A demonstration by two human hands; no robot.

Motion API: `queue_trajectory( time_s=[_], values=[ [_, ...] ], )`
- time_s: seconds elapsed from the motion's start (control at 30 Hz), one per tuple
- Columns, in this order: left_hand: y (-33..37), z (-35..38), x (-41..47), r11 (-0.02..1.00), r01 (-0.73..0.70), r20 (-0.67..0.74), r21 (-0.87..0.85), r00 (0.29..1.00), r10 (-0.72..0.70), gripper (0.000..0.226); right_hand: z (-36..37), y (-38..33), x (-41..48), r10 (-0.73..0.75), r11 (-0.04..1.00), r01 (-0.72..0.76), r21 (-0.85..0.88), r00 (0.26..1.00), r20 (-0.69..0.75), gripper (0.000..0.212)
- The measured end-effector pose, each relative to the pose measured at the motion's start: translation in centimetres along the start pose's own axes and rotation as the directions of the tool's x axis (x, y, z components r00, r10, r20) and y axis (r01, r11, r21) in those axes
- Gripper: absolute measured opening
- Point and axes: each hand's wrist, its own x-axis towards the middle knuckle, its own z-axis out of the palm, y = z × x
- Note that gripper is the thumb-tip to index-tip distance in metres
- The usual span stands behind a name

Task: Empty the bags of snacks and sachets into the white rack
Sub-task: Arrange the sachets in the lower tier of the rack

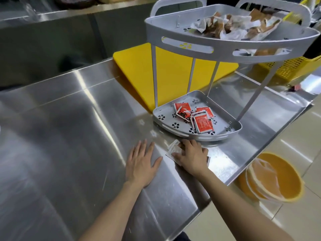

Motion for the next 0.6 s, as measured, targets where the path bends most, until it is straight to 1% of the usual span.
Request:
queue_trajectory(
  time_s=[0.07,0.13,0.17,0.2,0.23,0.27,0.33,0.4,0.47,0.53,0.6],
  values=[
    [0.0,0.0,-0.1,1.0,0.003,-0.007,0.002,1.0,-0.003,0.081,-0.2,-0.7,1.0,0.076,0.997,-0.078,0.027,0.995,0.065,0.047],
    [0.0,0.0,-0.1,1.0,0.005,-0.006,0.007,1.0,-0.005,0.081,-0.5,-1.3,1.6,0.083,0.996,-0.085,0.027,0.993,0.08,0.03],
    [0.0,0.0,-0.1,1.0,0.004,-0.002,0.01,1.0,-0.004,0.081,-0.6,-1.6,1.8,0.067,0.996,-0.071,0.062,0.995,0.075,0.021],
    [0.0,0.0,-0.1,1.0,0.002,-0.004,0.011,1.0,-0.002,0.082,-0.7,-1.7,1.9,0.05,0.99,-0.059,0.126,0.996,0.075,0.017],
    [-0.1,0.0,0.0,1.0,0.001,-0.009,0.007,1.0,-0.001,0.083,-0.8,-1.8,2.0,0.038,0.973,-0.057,0.225,0.995,0.088,0.017],
    [-0.1,0.0,0.0,1.0,-0.002,-0.013,0.002,1.0,0.002,0.085,-1.0,-1.9,2.0,0.025,0.934,-0.062,0.352,0.994,0.11,0.019],
    [0.0,0.0,-0.1,1.0,-0.014,-0.022,-0.001,1.0,0.014,0.088,-1.8,-2.4,1.6,0.003,0.812,-0.085,0.578,0.99,0.141,0.019],
    [0.0,-0.1,-0.1,1.0,-0.022,-0.039,0.005,0.999,0.023,0.087,-2.6,-3.0,1.3,-0.019,0.72,-0.095,0.688,0.987,0.156,0.023],
    [0.1,-0.2,-0.1,1.0,-0.027,-0.044,0.012,0.999,0.027,0.09,-3.7,-3.7,0.8,-0.047,0.698,-0.103,0.709,0.981,0.189,0.027],
    [0.1,0.0,0.0,0.999,-0.026,-0.027,0.029,0.999,0.027,0.091,-5.0,-4.5,0.4,-0.121,0.72,-0.08,0.689,0.964,0.238,0.025],
    [0.1,-0.1,0.2,0.999,-0.003,-0.005,0.048,1.0,0.004,0.084,-6.6,-5.4,0.0,-0.209,0.746,-0.04,0.664,0.934,0.291,0.022]
  ],
)
